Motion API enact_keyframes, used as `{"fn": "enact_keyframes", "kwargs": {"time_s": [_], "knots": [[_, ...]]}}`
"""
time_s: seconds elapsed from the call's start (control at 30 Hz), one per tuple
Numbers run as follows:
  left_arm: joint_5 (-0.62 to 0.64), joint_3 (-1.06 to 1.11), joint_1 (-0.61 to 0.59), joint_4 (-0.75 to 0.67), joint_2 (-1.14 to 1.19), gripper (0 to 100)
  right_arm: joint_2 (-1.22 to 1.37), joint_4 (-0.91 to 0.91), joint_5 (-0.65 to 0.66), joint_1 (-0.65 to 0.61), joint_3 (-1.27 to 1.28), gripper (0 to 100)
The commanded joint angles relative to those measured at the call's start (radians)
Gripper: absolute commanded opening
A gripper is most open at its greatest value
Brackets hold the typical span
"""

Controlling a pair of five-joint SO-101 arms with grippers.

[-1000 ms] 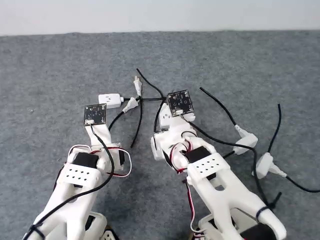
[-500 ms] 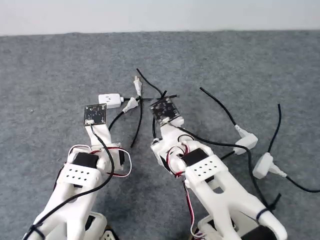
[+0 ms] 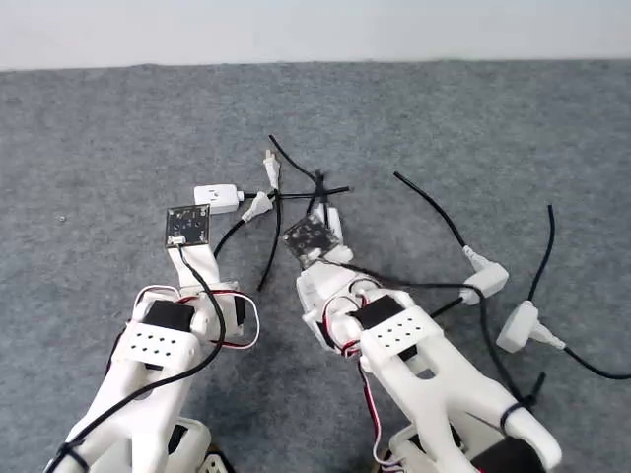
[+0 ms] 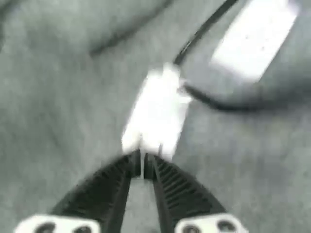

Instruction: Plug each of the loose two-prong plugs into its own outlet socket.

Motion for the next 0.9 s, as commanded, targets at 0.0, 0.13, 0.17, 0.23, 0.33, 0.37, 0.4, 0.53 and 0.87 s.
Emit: {"fn": "enact_keyframes", "kwargs": {"time_s": [0.0,0.13,0.17,0.23,0.33,0.37,0.4,0.53,0.87], "knots": [[-0.011,-0.002,-0.006,-0.023,-0.023,4,-0.007,0.007,0.012,-0.01,-0.011,0.9],[-0.011,-0.004,-0.008,-0.023,-0.023,4,-0.019,0.004,0.002,-0.012,-0.014,5.9],[-0.011,-0.005,-0.008,-0.023,-0.025,4,-0.021,0.005,-0.009,-0.013,-0.015,10.6],[-0.011,-0.007,-0.009,-0.023,-0.025,4,-0.021,0.024,-0.084,-0.015,-0.037,21.5],[-0.012,-0.01,-0.011,-0.023,-0.025,4,-0.016,0.093,-0.215,-0.027,-0.112,33.1],[-0.012,-0.012,-0.011,-0.023,-0.025,4,-0.01,0.113,-0.252,-0.035,-0.14,33.6],[-0.012,-0.012,-0.011,-0.023,-0.025,4,-0.008,0.12,-0.287,-0.047,-0.16,32.8],[-0.011,-0.013,-0.048,-0.046,-0.026,4,-0.007,0.082,-0.354,-0.108,-0.169,28.6],[-0.003,-0.054,-0.167,-0.08,-0.025,4,0.263,0.005,-0.302,-0.087,-0.269,28.1]]}}
